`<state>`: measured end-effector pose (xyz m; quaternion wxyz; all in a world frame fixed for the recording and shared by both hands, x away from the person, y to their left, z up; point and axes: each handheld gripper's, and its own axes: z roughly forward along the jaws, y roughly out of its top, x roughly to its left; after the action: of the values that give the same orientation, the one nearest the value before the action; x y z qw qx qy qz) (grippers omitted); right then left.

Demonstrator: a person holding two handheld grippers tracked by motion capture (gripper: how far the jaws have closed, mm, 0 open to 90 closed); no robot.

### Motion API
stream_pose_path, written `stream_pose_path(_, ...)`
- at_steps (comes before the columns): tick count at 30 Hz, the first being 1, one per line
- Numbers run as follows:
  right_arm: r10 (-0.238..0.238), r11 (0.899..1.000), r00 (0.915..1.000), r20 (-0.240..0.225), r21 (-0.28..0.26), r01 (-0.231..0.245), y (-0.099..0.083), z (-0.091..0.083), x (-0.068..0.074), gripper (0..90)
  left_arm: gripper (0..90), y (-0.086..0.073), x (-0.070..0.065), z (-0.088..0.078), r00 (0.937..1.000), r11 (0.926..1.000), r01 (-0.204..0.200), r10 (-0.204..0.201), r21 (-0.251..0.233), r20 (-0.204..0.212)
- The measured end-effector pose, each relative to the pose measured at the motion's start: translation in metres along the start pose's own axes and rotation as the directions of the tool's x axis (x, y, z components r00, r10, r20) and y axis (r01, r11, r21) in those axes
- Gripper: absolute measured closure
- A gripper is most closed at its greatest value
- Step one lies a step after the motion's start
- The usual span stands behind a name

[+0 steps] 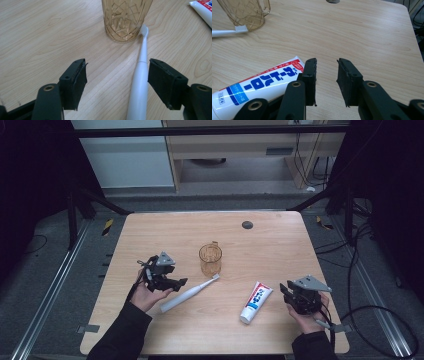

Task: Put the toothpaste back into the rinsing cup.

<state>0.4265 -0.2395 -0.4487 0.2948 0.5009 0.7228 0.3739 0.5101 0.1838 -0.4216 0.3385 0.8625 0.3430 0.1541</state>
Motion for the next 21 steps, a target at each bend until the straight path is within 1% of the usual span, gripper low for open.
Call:
stream_pose_path(1, -0.001, 1.0, 1.0, 0.002, -0.001, 0.001, 0.0, 0.0, 0.0, 67.8, 30.1, 0.004, -0.003, 0.004, 0.9999, 0.9999, -0.011, 0.011, 0.005, 0.004)
stream_pose_path(4, 0.0, 1.0, 1.0, 0.003, -0.002, 0.0, 0.0, 0.0, -0.001, 67.7, 30.4, 0.007, -0.006, 0.008, 0.9998, 0.9998, -0.02, 0.02, 0.01, 0.008)
stream_pose_path(5, 0.004, 1.0, 1.0, 0.002, 0.0, -0.004, 0.0, 0.0, -0.001, 67.7, 30.6, 0.009, -0.009, 0.012, 0.9995, 0.9996, -0.025, 0.025, 0.011, 0.017)
stream_pose_path(12, 0.004, 1.0, 1.0, 0.001, 0.003, -0.004, 0.0, 0.001, -0.001, 67.9, 32.9, 0.013, -0.015, 0.022, 0.9987, 0.9985, -0.042, 0.041, 0.034, 0.03)
stream_pose_path(17, 0.001, 1.0, 1.0, 0.001, 0.004, -0.001, 0.0, 0.001, -0.002, 68.7, 36.1, 0.013, -0.02, 0.029, 0.9968, 0.9947, -0.066, 0.062, 0.079, 0.05)
stream_pose_path(21, -0.003, 1.0, 1.0, -0.001, 0.011, 0.003, 0.0, 0.002, -0.003, 69.3, 39.5, 0.011, -0.023, 0.035, 0.9953, 0.9888, -0.084, 0.077, 0.123, 0.057)
